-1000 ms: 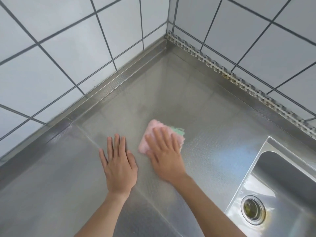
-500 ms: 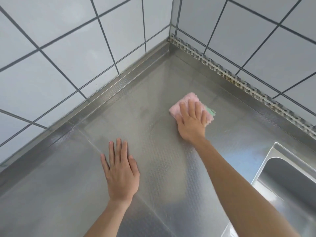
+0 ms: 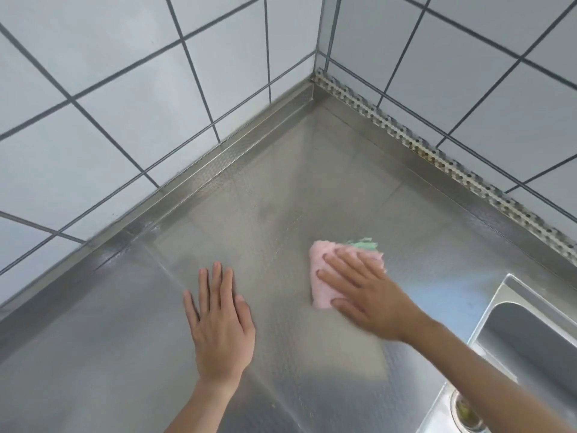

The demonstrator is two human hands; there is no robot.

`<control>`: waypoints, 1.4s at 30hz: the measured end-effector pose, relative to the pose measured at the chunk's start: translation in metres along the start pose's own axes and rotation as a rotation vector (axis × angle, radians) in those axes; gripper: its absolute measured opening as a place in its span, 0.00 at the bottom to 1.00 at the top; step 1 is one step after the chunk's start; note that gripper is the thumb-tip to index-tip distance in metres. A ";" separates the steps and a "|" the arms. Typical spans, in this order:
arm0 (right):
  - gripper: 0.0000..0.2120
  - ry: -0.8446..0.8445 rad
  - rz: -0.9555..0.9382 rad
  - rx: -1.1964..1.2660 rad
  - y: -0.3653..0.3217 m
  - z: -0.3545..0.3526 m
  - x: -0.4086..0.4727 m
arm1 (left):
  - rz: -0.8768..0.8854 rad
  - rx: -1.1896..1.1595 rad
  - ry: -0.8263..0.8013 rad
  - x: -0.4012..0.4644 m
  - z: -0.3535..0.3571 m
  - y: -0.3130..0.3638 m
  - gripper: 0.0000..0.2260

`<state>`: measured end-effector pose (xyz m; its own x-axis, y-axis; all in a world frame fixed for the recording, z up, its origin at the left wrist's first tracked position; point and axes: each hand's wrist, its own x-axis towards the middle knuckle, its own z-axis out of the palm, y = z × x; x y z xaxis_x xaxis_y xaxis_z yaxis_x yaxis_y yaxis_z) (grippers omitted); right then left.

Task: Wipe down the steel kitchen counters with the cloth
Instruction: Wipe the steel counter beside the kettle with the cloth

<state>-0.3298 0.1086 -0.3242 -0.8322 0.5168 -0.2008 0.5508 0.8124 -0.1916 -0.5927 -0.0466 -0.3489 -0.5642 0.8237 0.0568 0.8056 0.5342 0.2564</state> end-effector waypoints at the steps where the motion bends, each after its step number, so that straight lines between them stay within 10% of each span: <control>1: 0.27 -0.006 0.053 0.003 0.022 -0.007 0.007 | 0.001 0.001 -0.001 0.000 0.000 0.000 0.24; 9: 0.27 0.100 0.659 0.196 0.083 -0.059 0.191 | 0.012 -0.013 0.048 0.000 0.011 -0.006 0.23; 18: 0.26 0.135 0.162 0.191 -0.089 -0.012 0.176 | 0.014 0.027 -0.005 0.003 0.008 -0.005 0.23; 24: 0.25 0.039 -0.133 0.087 -0.043 0.006 0.040 | 0.018 0.028 0.008 0.002 0.002 -0.003 0.23; 34: 0.29 0.037 0.560 0.204 0.102 -0.044 0.106 | 0.025 -0.010 -0.102 0.101 -0.012 0.006 0.26; 42: 0.26 0.056 0.587 0.210 0.124 -0.086 0.265 | 0.031 0.092 0.041 0.103 0.023 -0.002 0.26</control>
<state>-0.4880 0.3699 -0.3181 -0.3860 0.8789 -0.2804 0.9133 0.3212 -0.2504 -0.6488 0.0418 -0.3662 -0.5439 0.8327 0.1037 0.8351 0.5250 0.1644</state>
